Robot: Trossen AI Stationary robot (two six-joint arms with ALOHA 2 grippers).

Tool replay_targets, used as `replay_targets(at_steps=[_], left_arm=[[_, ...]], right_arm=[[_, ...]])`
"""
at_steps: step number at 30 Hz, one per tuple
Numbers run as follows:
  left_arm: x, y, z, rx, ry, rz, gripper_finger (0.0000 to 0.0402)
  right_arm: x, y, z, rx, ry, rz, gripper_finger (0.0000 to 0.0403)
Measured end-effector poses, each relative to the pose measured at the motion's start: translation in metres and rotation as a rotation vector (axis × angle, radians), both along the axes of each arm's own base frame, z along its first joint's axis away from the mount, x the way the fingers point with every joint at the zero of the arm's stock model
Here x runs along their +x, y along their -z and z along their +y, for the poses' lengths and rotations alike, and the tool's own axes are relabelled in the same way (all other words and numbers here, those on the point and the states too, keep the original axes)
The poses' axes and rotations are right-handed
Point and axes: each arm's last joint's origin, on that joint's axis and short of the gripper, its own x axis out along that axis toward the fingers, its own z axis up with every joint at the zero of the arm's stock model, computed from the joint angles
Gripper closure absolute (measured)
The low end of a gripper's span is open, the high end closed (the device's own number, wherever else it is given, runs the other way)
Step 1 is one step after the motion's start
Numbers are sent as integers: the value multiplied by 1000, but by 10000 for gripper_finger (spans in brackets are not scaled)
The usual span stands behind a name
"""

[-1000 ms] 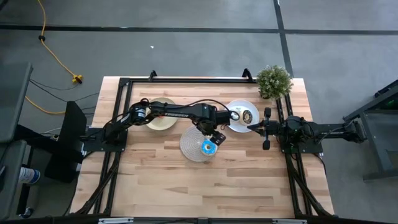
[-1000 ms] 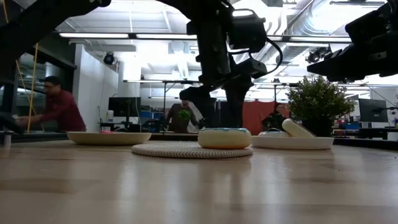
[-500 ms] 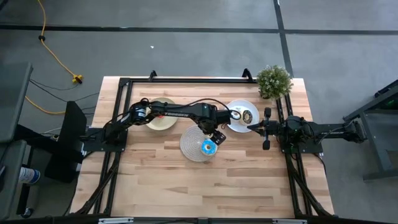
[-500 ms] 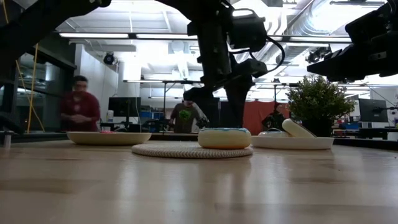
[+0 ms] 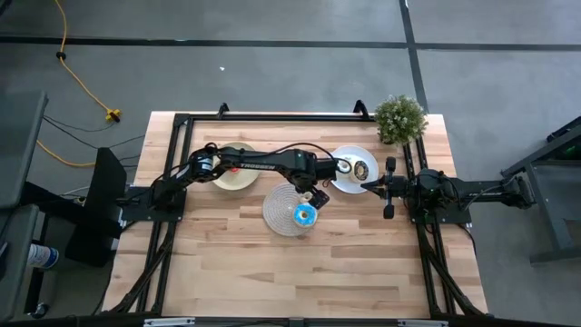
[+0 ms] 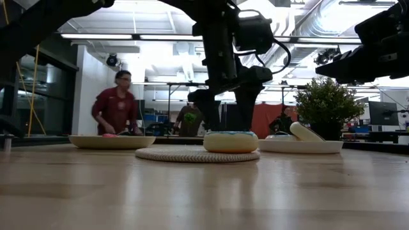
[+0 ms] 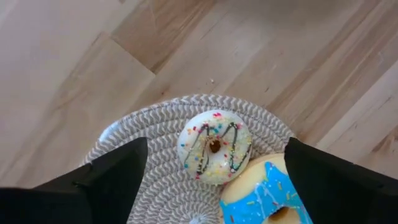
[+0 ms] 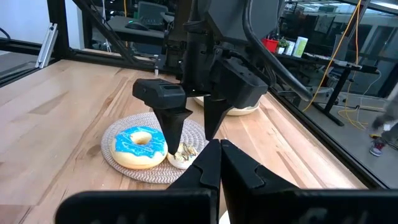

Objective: Pick & Place donuts
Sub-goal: Put the small white donut on the brown plate

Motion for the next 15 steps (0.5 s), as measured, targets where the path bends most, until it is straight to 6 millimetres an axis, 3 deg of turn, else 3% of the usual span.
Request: replay_targets(at_steps=[15], left_arm=[[2,16,-1,-71,-66,44,28]], right_arm=[[0,0,0,0,0,0,402]])
